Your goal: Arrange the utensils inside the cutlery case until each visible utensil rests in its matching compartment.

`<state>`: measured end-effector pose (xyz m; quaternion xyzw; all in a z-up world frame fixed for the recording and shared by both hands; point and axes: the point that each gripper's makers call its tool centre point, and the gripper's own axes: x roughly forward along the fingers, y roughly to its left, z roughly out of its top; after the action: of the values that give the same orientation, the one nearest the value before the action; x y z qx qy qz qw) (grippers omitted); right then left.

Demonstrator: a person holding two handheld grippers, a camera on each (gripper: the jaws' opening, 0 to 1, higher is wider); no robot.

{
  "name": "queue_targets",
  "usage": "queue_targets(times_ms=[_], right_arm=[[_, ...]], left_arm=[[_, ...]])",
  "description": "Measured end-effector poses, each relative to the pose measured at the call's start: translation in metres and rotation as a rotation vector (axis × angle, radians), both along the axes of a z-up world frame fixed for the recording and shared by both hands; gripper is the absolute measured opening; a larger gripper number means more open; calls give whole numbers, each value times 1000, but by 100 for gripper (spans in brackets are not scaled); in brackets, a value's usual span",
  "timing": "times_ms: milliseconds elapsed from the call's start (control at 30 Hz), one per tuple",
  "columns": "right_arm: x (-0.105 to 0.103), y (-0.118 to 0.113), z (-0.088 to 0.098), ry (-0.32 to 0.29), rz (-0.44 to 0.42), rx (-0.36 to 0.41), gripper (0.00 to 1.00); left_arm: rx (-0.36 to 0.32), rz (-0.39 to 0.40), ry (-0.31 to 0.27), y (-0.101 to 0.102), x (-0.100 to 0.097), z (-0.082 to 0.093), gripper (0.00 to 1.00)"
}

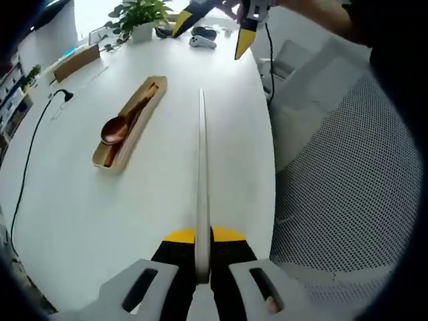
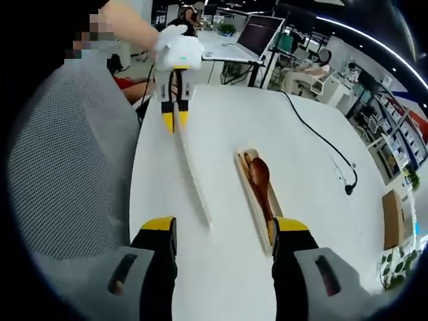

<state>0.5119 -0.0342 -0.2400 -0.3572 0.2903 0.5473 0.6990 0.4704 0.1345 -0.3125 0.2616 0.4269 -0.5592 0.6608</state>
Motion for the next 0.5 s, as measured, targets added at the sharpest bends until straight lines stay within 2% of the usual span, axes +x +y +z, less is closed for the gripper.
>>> queue_targets(times_ms=[33,100,133,200,267,367,500], right_arm=[[-2,5,-2,-1,9,7,56],[-8,13,-8,13,22,17,56],[-11,16,-11,15,31,13,56],[-17,20,-20,0,72,-20,57],[-20,23,-25,-21,99,-45,58],[-19,26,-27,-76,127,-67,59],[-12,24,-27,-182,169,-126,64]], left_arm=[[-16,14,-1,-2,2,1,5],[-29,69,94,-4,-5,0,4],[-34,72,93,-4,-4,-1,4],[-55,86,123,-6,-6,0,4],[-100,133,181,-12,-10,5,4],[-175,207,292,-20,-14,15,4],[-228,250,360,-24,-14,23,4]])
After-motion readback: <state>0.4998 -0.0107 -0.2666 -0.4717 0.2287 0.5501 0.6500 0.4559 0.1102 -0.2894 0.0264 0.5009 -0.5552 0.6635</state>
